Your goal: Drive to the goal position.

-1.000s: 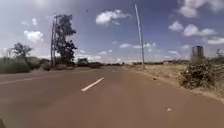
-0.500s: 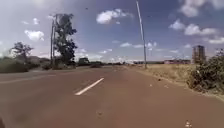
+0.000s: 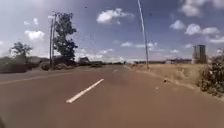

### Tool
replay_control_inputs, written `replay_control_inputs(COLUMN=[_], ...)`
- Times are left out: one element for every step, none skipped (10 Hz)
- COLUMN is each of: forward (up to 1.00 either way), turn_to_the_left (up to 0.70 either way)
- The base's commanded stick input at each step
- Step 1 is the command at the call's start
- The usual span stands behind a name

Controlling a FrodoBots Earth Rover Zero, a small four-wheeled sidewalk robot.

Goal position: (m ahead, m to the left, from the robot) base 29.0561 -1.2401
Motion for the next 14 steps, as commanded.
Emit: replay_control_inputs(forward=[0.85, 0.85, 0.85, 0.85, 0.85, 0.85, 0.85, 0.85, 0.85, 0.85, 0.85, 0.85, 0.85, 0.85], turn_to_the_left=[-0.2, 0.01, 0.01, 0.01, 0.01, 0.01, 0.01, 0.01, -0.06, -0.33, -0.33, -0.27, -0.1, 0.01])
